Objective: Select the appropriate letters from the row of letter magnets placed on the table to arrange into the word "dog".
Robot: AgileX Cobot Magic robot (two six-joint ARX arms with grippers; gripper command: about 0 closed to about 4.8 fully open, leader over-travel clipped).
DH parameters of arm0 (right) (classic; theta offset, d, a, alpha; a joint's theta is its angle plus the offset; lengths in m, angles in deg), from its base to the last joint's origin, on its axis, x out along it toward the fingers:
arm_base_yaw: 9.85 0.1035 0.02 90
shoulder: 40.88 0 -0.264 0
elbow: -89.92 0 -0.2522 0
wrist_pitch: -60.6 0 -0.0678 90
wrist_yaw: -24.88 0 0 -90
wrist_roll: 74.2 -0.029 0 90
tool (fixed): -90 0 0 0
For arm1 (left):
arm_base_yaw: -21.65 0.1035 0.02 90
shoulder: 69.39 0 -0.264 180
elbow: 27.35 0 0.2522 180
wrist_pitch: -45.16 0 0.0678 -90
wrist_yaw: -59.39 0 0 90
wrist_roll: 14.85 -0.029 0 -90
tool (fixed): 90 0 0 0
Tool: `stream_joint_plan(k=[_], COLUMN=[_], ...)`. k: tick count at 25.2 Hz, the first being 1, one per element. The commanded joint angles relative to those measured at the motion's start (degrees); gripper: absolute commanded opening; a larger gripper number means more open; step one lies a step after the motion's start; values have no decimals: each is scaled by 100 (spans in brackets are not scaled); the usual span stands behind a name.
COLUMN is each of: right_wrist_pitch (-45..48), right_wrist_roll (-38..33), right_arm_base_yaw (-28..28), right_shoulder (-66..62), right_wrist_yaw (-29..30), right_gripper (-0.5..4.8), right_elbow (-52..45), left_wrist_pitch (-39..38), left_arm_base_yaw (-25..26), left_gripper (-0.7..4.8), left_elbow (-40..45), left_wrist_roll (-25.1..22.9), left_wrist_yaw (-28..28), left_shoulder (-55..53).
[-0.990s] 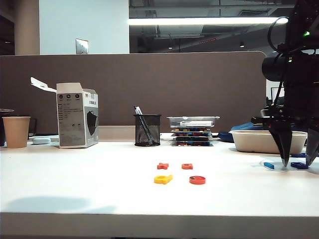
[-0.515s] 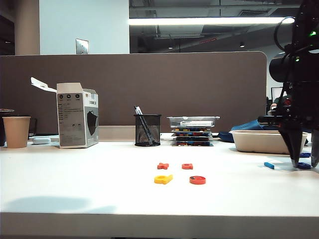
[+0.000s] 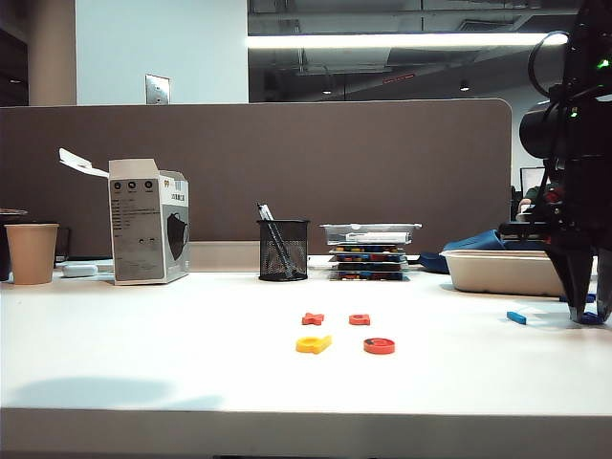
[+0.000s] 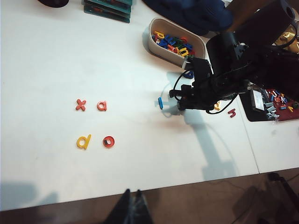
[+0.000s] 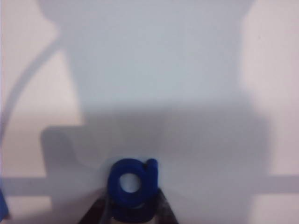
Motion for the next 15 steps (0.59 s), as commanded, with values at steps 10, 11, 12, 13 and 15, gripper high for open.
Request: stream_joint_plan(k=[10, 11, 12, 13, 15], right_wrist_pitch=[-358, -424, -511, -575, -717], right_wrist_roll=[17, 17, 17, 17, 15], right_arm_base_yaw=[-4, -4, -2, 2, 11], right_shoulder=[647, 693, 752, 787, 861], right_wrist_yaw=[455, 470, 511, 570, 767], right_gripper=[80, 80, 80, 80, 80], right_elbow=[-35, -35, -35, -35, -35], left_wrist_pitch=[37, 37, 37, 37, 35], left_arm_base_yaw=[2, 2, 2, 2, 2], left_gripper=[-5, -5, -5, -5, -5], left_elbow=[-15, -15, -15, -15, -15], left_wrist_roll=[-20, -20, -20, -20, -20], left_wrist_yaw=[9, 9, 9, 7, 7], left_shoulder=[11, 11, 11, 11, 11])
